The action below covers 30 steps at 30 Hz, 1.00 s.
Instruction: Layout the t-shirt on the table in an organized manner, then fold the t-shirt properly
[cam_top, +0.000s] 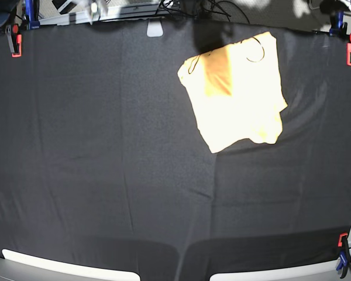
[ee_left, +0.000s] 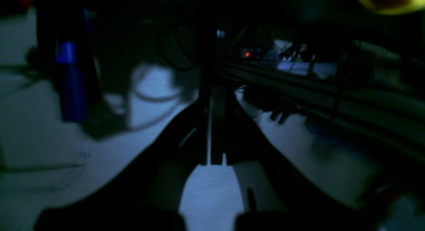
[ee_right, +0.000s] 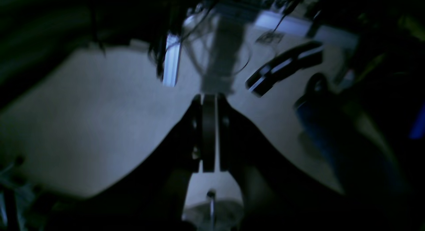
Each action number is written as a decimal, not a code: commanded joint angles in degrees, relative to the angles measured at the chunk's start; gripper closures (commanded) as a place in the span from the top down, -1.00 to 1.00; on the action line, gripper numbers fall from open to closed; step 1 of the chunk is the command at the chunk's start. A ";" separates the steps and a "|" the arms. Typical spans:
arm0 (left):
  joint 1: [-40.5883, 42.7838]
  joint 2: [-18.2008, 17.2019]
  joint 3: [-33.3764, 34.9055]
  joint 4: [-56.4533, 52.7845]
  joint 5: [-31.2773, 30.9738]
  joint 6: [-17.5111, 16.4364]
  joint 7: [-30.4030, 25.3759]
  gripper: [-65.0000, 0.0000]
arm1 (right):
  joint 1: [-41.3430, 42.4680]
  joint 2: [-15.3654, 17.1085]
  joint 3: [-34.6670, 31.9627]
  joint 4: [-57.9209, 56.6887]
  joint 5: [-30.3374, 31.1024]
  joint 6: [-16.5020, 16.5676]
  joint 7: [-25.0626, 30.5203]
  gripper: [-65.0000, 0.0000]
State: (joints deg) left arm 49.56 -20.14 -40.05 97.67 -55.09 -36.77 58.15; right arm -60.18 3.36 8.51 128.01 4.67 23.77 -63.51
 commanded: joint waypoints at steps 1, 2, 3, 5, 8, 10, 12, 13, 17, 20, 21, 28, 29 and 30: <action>0.50 -0.35 1.25 -1.79 -0.85 -1.73 -0.15 -1.00 | -0.66 0.17 0.11 -1.73 0.31 0.17 0.59 -1.00; -0.02 -0.15 3.23 -4.59 -0.44 -3.04 -0.59 -1.00 | -0.42 0.39 0.11 -4.68 0.02 0.20 1.25 -1.00; -0.72 0.15 5.33 -7.48 0.61 -3.23 -1.07 -1.00 | 0.33 0.61 0.11 -7.98 -0.02 0.22 2.05 -1.00; -2.89 1.18 9.60 -13.51 3.34 -3.23 -2.86 -1.00 | 2.75 1.90 0.04 -15.19 0.00 0.22 2.08 -1.00; -7.17 3.30 14.93 -23.23 7.98 -3.23 -5.88 -1.00 | 7.91 4.33 0.04 -27.02 0.00 0.20 2.08 -1.00; -10.25 4.50 17.51 -29.88 12.02 -3.23 -9.20 -1.00 | 11.85 6.08 0.04 -35.21 -0.02 0.15 2.12 -1.00; -13.22 5.16 19.39 -36.15 16.57 -3.23 -13.16 -1.00 | 15.61 7.74 0.04 -43.15 0.02 -1.11 2.36 -1.00; -14.67 5.29 20.11 -39.12 18.38 -3.23 -15.54 -1.00 | 17.46 8.52 0.04 -47.01 0.02 -2.69 3.67 -1.00; -19.41 5.68 20.76 -49.53 22.01 -3.23 -25.90 -1.00 | 25.38 11.52 0.02 -61.68 0.09 -2.99 10.56 -1.00; -22.69 6.21 20.76 -56.19 29.31 -3.23 -35.28 -1.00 | 31.50 12.81 0.00 -71.52 0.57 -2.95 15.72 -1.00; -23.71 6.47 20.76 -58.34 31.93 -3.23 -38.47 -1.00 | 33.38 12.87 0.00 -74.49 0.39 -2.93 17.40 -1.00; -30.03 8.92 20.76 -70.49 46.25 4.87 -54.03 -1.00 | 42.73 12.33 0.00 -91.93 0.50 1.03 32.92 -1.00; -31.06 9.18 20.76 -71.76 46.77 6.75 -54.12 -1.00 | 43.98 12.35 0.00 -93.98 0.72 1.53 33.81 -1.00; -32.04 9.33 20.76 -72.94 46.71 7.85 -54.12 -1.00 | 45.18 12.39 0.00 -95.82 1.79 1.84 33.81 -1.00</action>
State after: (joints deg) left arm 17.26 -10.20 -19.18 24.25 -7.99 -28.51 4.69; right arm -14.87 14.94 8.36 31.62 6.39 25.17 -29.74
